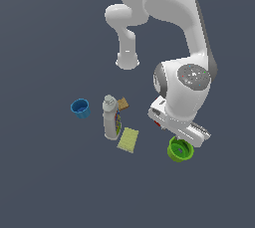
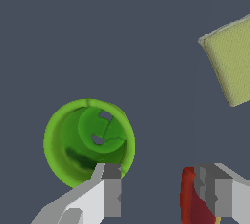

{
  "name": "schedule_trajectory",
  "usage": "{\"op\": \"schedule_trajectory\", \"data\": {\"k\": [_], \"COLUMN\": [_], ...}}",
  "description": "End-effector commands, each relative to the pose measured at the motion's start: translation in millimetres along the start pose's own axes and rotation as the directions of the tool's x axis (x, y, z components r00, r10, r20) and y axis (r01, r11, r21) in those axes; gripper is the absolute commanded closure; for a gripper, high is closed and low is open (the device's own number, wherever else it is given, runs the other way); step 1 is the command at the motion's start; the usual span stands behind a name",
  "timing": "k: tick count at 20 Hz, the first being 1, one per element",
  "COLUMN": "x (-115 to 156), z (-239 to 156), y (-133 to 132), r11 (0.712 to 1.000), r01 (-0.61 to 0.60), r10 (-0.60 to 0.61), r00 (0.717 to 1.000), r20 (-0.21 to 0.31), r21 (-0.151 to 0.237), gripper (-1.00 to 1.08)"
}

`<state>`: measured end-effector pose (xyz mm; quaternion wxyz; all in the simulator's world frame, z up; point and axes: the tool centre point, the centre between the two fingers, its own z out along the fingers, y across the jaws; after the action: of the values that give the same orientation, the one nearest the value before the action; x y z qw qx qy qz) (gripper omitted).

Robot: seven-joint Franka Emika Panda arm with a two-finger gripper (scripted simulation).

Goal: Pick up a designated object from a clutter of objects.

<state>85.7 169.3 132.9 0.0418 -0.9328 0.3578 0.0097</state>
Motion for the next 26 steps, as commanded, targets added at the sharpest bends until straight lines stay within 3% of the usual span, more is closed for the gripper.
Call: {"op": "schedule_trajectory", "data": {"k": [1, 9, 25, 26], "x": [-4.1, -12.3, -13.7, -13.7], "z": [10.7, 30.0, 61.6, 61.6], "y": [-6.1, -15.7, -16.0, -16.0], "r11": [0.999, 0.995, 0.994, 0.994], "r01": [-0.038, -0.100, -0.105, -0.105], "r10": [0.038, 0.100, 0.105, 0.105], "r00": [0.999, 0.995, 0.994, 0.994], "r20": [0.003, 0.010, 0.010, 0.010], "r21": [0.003, 0.006, 0.006, 0.006], "gripper": [-0.20, -0.20, -0.20, 1.08]}}
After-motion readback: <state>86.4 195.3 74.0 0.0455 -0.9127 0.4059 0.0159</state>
